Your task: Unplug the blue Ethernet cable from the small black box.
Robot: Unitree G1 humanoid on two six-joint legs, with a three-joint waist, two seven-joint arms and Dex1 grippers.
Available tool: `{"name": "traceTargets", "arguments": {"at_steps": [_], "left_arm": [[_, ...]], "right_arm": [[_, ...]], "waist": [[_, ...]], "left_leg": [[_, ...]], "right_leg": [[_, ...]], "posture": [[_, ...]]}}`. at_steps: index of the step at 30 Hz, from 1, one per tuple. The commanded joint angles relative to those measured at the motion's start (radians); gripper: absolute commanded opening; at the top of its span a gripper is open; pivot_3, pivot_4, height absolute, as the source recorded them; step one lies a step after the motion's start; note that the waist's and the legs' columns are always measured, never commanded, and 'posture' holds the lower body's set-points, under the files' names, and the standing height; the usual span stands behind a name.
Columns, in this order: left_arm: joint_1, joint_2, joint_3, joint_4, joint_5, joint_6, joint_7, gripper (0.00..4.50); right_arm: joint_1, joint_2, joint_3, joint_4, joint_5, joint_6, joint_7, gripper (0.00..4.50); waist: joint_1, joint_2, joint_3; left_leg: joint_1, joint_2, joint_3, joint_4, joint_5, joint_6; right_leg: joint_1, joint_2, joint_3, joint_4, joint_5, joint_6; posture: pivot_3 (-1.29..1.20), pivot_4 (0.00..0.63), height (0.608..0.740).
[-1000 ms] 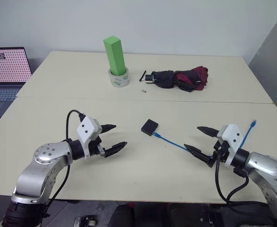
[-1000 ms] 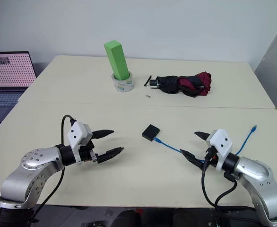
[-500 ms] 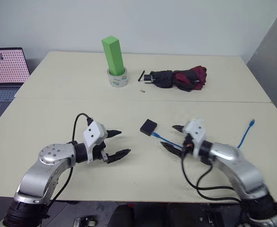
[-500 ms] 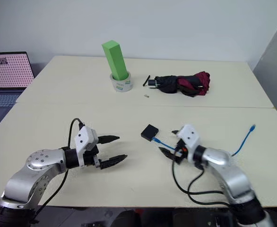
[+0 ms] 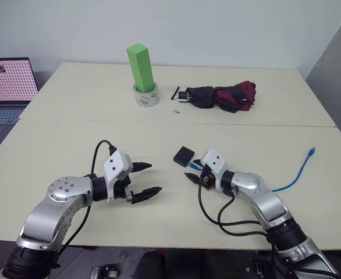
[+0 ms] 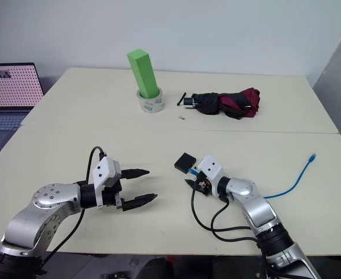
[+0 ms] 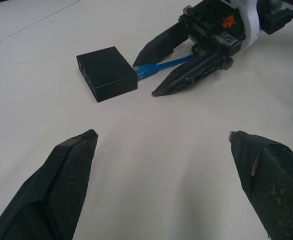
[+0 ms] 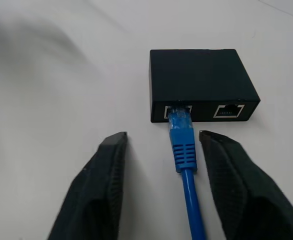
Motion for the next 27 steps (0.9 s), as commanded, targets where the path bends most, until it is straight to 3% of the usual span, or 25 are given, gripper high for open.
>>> {"name": "traceTargets", "arguments": {"at_steps": [1,8,12,17,20,27], "left_arm": [[-0.016,-0.003,0.013,0.002,-0.007,-0.006,0.007,4.5],[-0.062,-0.036,0.004,0.036,-0.041,0.046,0.022,4.5],[-0.117,-0.067,0.029,0.054,-0.123,0.155,0.036,4.5],[-0.196,-0.076,0.073,0.12,-0.263,0.328,0.025,4.5],[-0.23,-0.091,0.093,0.141,-0.334,0.404,0.028,4.5],[-0.274,-0.136,0.107,0.145,-0.425,0.484,0.06,4.5]], "right_arm": [[-0.016,-0.015,-0.016,0.004,-0.011,-0.016,0.023,1.59],[-0.035,-0.053,-0.006,-0.031,-0.044,-0.071,0.07,0.17],[-0.055,-0.106,0.015,-0.074,-0.108,-0.189,0.101,0.13],[-0.112,-0.251,0.061,-0.049,-0.325,-0.652,0.082,0.13],[-0.141,-0.278,0.069,0.001,-0.38,-0.843,0.053,0.13],[-0.173,-0.265,0.059,0.054,-0.394,-1.011,0.043,0.13]], "waist": [[0.0,0.0,0.0],[0.001,0.0,0.0],[0.001,0.0,0.0],[-0.003,0.0,0.0],[-0.003,0.0,0.0],[-0.003,0.0,0.0]], "left_leg": [[0.0,0.0,0.0,0.0,0.0,0.0],[0.0,0.0,0.0,0.0,0.0,0.0],[-0.001,0.0,0.0,0.0,0.0,0.0],[-0.001,0.0,0.0,0.0,0.0,0.0],[0.0,0.0,0.0,0.001,0.0,0.0],[-0.001,0.0,0.0,0.001,0.0,0.0]], "right_leg": [[0.0,0.0,0.0,0.0,0.0,0.0],[0.0,0.0,0.0,0.0,0.0,0.0],[0.0,0.0,0.0,0.0,0.0,0.0],[-0.001,0.0,-0.001,0.0,0.0,0.0],[0.0,0.0,-0.001,0.0,0.0,0.0],[0.0,0.0,0.0,0.0,0.0,0.0]], "posture": [[0.0,0.15,0.74],[0.0,0.15,0.74],[0.0,0.15,0.74],[0.0,0.15,0.74],[0.0,0.15,0.74],[0.0,0.15,0.74]]}}
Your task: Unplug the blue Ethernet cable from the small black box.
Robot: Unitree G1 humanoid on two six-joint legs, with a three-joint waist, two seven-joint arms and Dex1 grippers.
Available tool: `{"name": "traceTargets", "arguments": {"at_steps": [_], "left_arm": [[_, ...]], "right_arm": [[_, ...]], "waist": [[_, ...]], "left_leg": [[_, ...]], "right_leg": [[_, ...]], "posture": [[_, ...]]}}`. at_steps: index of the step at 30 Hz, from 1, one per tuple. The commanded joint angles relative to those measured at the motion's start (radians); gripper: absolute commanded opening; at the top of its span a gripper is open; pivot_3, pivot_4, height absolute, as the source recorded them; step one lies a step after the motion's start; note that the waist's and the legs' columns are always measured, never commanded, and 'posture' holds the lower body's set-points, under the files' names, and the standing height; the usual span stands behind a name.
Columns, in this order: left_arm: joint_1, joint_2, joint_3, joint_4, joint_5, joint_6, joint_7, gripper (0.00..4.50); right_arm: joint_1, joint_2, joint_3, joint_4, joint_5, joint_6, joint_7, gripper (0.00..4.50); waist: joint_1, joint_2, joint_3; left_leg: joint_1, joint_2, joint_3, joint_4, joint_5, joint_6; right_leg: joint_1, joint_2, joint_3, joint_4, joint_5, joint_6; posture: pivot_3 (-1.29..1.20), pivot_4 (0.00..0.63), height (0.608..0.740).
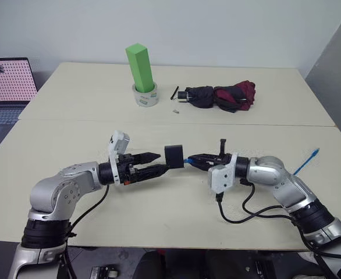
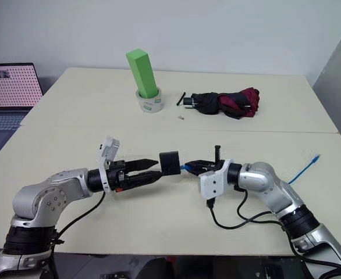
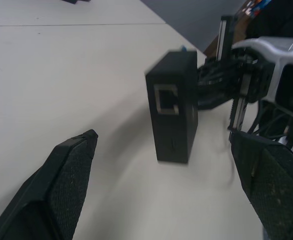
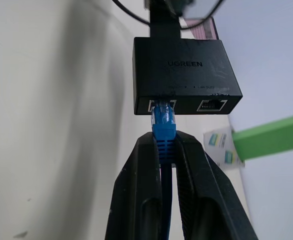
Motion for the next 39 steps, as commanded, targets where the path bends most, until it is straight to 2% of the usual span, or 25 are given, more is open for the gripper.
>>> {"name": "traceTargets", "arguments": {"at_steps": [1,5,6,7,18,22,26,28,29,30,34,36,39], "left_arm": [[-0.021,-0.028,0.03,-0.027,-0.057,0.022,0.02,4.5],[-0.025,-0.043,0.044,-0.032,-0.097,0.035,0.02,4.5],[-0.023,-0.043,0.044,-0.033,-0.103,0.038,0.02,4.13],[-0.022,-0.046,0.047,-0.036,-0.113,0.04,0.021,4.06],[-0.018,-0.043,0.041,-0.043,-0.137,0.032,0.022,1.51],[-0.018,-0.037,0.036,-0.036,-0.131,0.026,0.011,0.79],[-0.019,-0.031,0.029,-0.032,-0.123,0.019,-0.001,0.79],[-0.021,-0.028,0.024,-0.029,-0.118,0.014,-0.011,0.79],[-0.023,-0.025,0.021,-0.027,-0.113,0.011,-0.019,0.79],[-0.024,-0.021,0.017,-0.026,-0.109,0.007,-0.028,0.79],[-0.033,-0.004,-0.013,-0.027,-0.084,-0.018,-0.076,0.79],[-0.038,0.007,-0.031,-0.029,-0.063,-0.038,-0.103,0.79],[-0.055,0.017,-0.052,-0.03,-0.048,-0.057,-0.139,0.79]], "right_arm": [[-0.035,0.011,-0.021,-0.007,0.011,-0.061,-0.007,0.13],[-0.042,0.027,-0.028,-0.007,0.028,-0.072,-0.007,0.13],[-0.044,0.031,-0.03,-0.006,0.03,-0.076,-0.008,0.13],[-0.044,0.035,-0.034,-0.007,0.034,-0.082,-0.011,0.13],[-0.044,0.048,-0.041,0.002,0.035,-0.11,-0.021,0.13],[-0.055,0.05,-0.034,0.014,0.007,-0.142,-0.029,0.13],[-0.064,0.042,-0.025,0.03,-0.017,-0.178,-0.026,0.13],[-0.066,0.031,-0.025,0.026,0.001,-0.179,-0.008,0.83],[-0.066,0.024,-0.024,0.019,0.016,-0.167,0.01,0.92],[-0.064,0.016,-0.023,0.01,0.031,-0.15,0.031,1.22],[0.0,-0.07,-0.025,-0.161,0.235,0.117,0.223,2.26],[0.037,-0.108,-0.053,-0.296,0.382,0.334,0.278,2.34],[0.061,-0.136,-0.102,-0.469,0.654,0.722,0.279,2.34]], "waist": [[0.0,0.0,0.0],[0.0,0.0,0.0],[0.0,0.0,0.0],[0.0,0.0,0.0],[0.0,0.0,0.0],[0.0,0.0,0.0],[0.0,0.0,0.0],[0.0,0.0,0.0],[0.0,0.0,0.0],[0.0,0.0,0.0],[0.003,0.0,0.0],[0.004,0.0,0.0],[0.003,0.0,0.0]], "left_leg": [[0.0,0.0,0.0,0.0,0.0,0.0],[0.0,0.0,0.0,0.0,0.0,0.0],[0.0,0.0,0.0,0.0,0.0,0.0],[0.0,0.0,0.0,0.0,0.0,0.0],[0.0,0.0,0.0,0.0,0.0,0.0],[0.0,0.0,0.0,0.0,0.0,0.0],[0.0,0.0,0.0,0.0,0.0,0.0],[0.0,0.0,0.0,0.0,0.0,0.0],[0.0,0.0,0.0,0.0,0.0,0.0],[0.0,0.0,0.0,0.0,0.0,0.0],[0.0,0.0,-0.001,0.0,0.0,0.0],[0.0,0.0,-0.001,0.0,0.0,0.0],[-0.001,0.0,-0.001,0.0,0.0,0.0]], "right_leg": [[0.0,0.0,0.0,0.0,0.0,0.0],[0.0,0.0,-0.001,0.0,0.0,0.0],[0.0,0.0,0.0,0.0,0.0,0.0],[0.0,0.0,0.0,0.0,0.0,0.0],[0.0,0.0,0.0,0.0,0.0,0.0],[0.0,0.0,0.0,0.0,0.0,0.0],[0.0,0.0,0.0,0.0,0.0,0.0],[0.0,0.0,0.0,0.0,0.0,0.0],[0.0,0.0,0.0,0.0,0.0,0.0],[0.0,0.0,0.0,0.0,0.0,0.0],[0.0,0.0,-0.001,0.0,0.0,0.0],[0.001,0.0,-0.001,-0.001,0.0,0.0],[0.001,0.0,-0.001,-0.001,0.0,0.0]], "posture": [[0.0,0.15,0.74],[0.0,0.15,0.74],[0.0,0.15,0.74],[0.0,0.15,0.74],[0.0,0.15,0.74],[0.0,0.15,0.74],[0.0,0.15,0.74],[0.0,0.15,0.74],[0.0,0.15,0.74],[0.0,0.15,0.74],[0.0,0.15,0.74],[0.0,0.15,0.74],[0.0,0.15,0.74]]}}
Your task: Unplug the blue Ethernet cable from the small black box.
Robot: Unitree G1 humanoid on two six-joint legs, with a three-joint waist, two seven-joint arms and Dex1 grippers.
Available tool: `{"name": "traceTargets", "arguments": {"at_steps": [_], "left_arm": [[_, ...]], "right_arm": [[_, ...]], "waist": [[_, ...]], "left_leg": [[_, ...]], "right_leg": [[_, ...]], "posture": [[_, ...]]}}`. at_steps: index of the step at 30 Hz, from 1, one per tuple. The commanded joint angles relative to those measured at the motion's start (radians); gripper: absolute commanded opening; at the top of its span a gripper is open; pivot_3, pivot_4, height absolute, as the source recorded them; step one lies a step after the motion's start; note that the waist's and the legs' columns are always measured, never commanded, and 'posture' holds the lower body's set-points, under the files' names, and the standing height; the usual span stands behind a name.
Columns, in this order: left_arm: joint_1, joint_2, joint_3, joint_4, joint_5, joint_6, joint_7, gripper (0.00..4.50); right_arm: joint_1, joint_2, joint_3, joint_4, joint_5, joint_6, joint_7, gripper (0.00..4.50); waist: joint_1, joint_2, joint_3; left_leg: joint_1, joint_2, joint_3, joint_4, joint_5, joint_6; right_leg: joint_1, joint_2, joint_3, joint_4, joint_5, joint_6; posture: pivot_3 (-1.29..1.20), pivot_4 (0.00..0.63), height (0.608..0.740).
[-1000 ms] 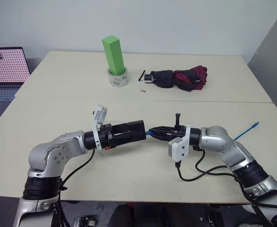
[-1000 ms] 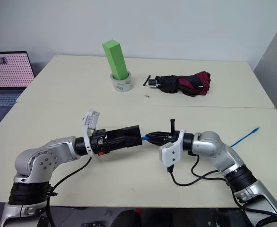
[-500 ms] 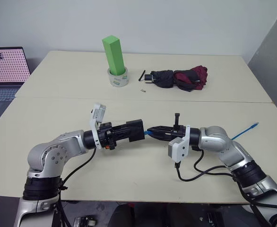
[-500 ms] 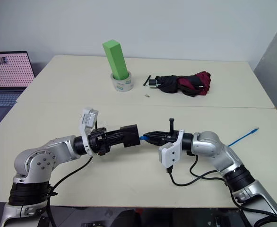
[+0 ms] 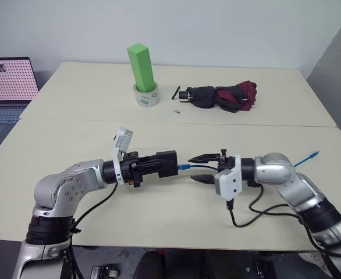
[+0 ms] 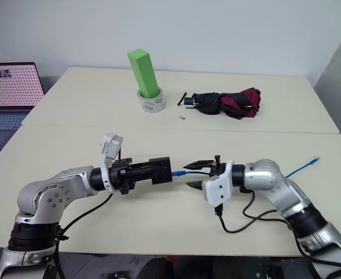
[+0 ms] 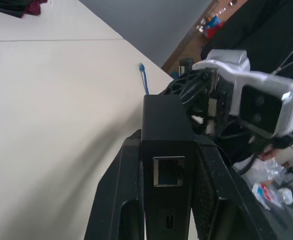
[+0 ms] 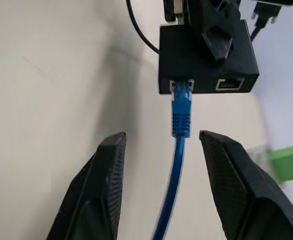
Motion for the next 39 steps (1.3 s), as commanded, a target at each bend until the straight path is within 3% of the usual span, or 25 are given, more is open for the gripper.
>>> {"name": "traceTargets", "arguments": {"at_steps": [1,8,25,35,39], "left_arm": [[-0.035,0.02,-0.021,-0.027,0.012,-0.04,-0.063,0.79],[-0.065,0.054,-0.055,-0.047,0.028,-0.063,-0.144,0.79],[-0.061,0.055,-0.06,-0.065,0.043,-0.085,-0.161,0.79],[-0.053,0.055,-0.07,-0.077,0.044,-0.096,-0.166,0.79],[-0.042,0.057,-0.075,-0.092,0.047,-0.097,-0.17,0.79]], "right_arm": [[-0.001,-0.016,-0.09,-0.207,0.336,0.445,0.003,2.34],[-0.041,0.057,-0.151,-0.209,0.559,0.844,-0.073,2.34],[-0.074,0.129,-0.198,-0.157,0.653,1.041,-0.05,2.34],[-0.082,0.14,-0.191,-0.156,0.652,1.07,-0.035,0.17],[-0.091,0.145,-0.198,-0.158,0.665,1.095,-0.026,0.02]], "waist": [[-0.001,0.0,0.0],[-0.001,0.0,0.0],[-0.002,0.0,0.0],[-0.002,0.0,0.0],[-0.002,0.0,0.0]], "left_leg": [[0.0,0.0,0.0,0.0,0.0,0.0],[0.0,0.0,-0.001,0.0,0.0,0.0],[0.0,-0.001,-0.001,0.0,0.0,0.001],[0.0,-0.001,-0.001,0.0,0.0,0.001],[0.0,-0.001,-0.001,0.0,0.0,0.001]], "right_leg": [[0.0,0.0,0.0,0.0,0.0,0.0],[0.0,0.0,-0.001,0.0,0.0,0.0],[0.0,0.0,-0.001,-0.001,0.0,0.0],[0.0,0.0,-0.001,-0.001,0.0,0.0],[0.0,0.0,-0.001,-0.001,0.0,0.0]], "posture": [[0.0,0.15,0.74],[0.0,0.15,0.74],[0.0,0.15,0.74],[0.0,0.15,0.74],[0.0,0.15,0.74]]}}
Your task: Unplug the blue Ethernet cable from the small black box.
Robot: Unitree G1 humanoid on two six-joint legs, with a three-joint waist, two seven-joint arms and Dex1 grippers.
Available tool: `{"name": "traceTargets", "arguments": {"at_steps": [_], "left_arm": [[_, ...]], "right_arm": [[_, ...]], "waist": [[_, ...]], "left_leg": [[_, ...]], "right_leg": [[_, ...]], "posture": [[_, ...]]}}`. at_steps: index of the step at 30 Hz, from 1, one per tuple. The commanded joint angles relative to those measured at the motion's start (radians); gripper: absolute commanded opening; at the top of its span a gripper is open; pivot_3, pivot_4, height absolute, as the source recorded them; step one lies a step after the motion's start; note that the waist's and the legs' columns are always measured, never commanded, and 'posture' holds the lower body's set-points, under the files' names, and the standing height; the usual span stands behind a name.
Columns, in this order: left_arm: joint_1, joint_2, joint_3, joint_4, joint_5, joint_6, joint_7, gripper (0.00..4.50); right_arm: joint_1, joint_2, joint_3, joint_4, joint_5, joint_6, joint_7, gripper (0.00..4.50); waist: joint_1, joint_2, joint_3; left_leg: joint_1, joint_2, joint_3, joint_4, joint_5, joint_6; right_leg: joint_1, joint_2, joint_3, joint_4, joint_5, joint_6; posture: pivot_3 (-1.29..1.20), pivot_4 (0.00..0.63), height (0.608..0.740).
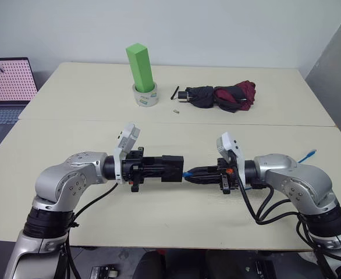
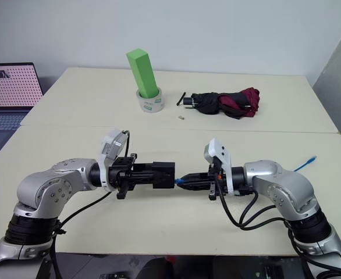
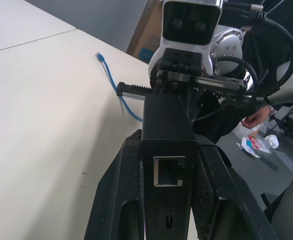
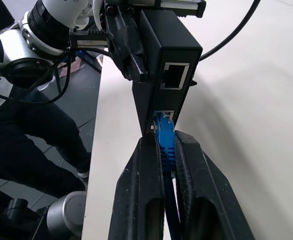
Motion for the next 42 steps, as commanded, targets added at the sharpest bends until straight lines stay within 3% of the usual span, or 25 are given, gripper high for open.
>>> {"name": "traceTargets", "arguments": {"at_steps": [1,8,9,13,19,36,37,42], "left_arm": [[0.006,0.003,-0.006,-0.052,-0.007,-0.015,-0.01,0.79],[0.005,-0.001,-0.009,-0.051,-0.007,-0.012,-0.01,0.79],[0.004,-0.002,-0.01,-0.048,-0.006,-0.012,-0.011,0.79],[-0.005,-0.006,-0.016,-0.039,-0.002,-0.014,-0.014,0.79],[-0.016,-0.01,-0.021,-0.027,0.0,-0.019,-0.015,0.79],[-0.011,-0.016,-0.018,-0.043,-0.003,-0.018,-0.006,0.79],[-0.009,-0.015,-0.018,-0.045,-0.003,-0.018,-0.006,0.79],[-0.004,-0.011,-0.02,-0.05,-0.001,-0.019,-0.011,0.79]], "right_arm": [[-0.027,0.007,-0.024,-0.019,0.028,0.011,0.013,0.02],[-0.036,-0.016,0.002,-0.029,-0.01,-0.009,0.06,0.02],[-0.035,-0.018,0.003,-0.028,-0.013,-0.012,0.064,0.72],[-0.028,-0.028,-0.019,-0.031,0.013,0.011,0.072,1.56],[-0.011,-0.007,-0.071,-0.032,0.088,0.07,0.035,1.56],[0.005,0.006,-0.053,-0.019,0.073,0.059,0.014,1.56],[0.004,0.004,-0.053,-0.018,0.074,0.06,0.017,1.2],[0.0,-0.003,-0.05,-0.01,0.072,0.061,0.027,0.24]], "waist": [[0.0,0.0,0.0],[0.0,0.0,0.0],[0.0,0.0,0.0],[0.0,0.0,0.0],[0.0,0.0,0.0],[0.0,0.0,0.0],[0.0,0.0,0.0],[0.0,0.0,0.0]], "left_leg": [[0.0,0.0,0.0,0.0,0.0,0.0],[0.0,0.0,0.0,0.0,0.0,0.0],[0.0,0.0,0.0,0.0,0.0,0.0],[0.0,0.0,0.0,0.0,0.0,0.0],[0.0,0.0,0.0,0.0,0.0,0.0],[0.0,0.0,0.0,0.0,0.0,0.0],[0.0,0.0,0.0,0.0,0.0,0.0],[0.0,0.0,0.0,0.0,0.0,0.0]], "right_leg": [[0.0,0.0,0.0,0.0,0.0,0.0],[0.0,0.0,0.0,0.0,0.0,0.0],[0.0,0.0,0.0,0.0,0.0,0.0],[0.0,0.0,0.0,0.0,0.0,0.0],[0.0,0.0,0.0,0.0,0.0,0.0],[0.0,0.0,0.0,0.0,0.0,0.0],[0.0,0.0,0.0,0.0,0.0,0.0],[0.0,0.0,0.0,0.0,0.0,0.0]], "posture": [[0.0,0.15,0.74],[0.0,0.15,0.74],[0.0,0.15,0.74],[0.0,0.15,0.74],[0.0,0.15,0.74],[0.0,0.15,0.74],[0.0,0.15,0.74],[0.0,0.15,0.74]]}}
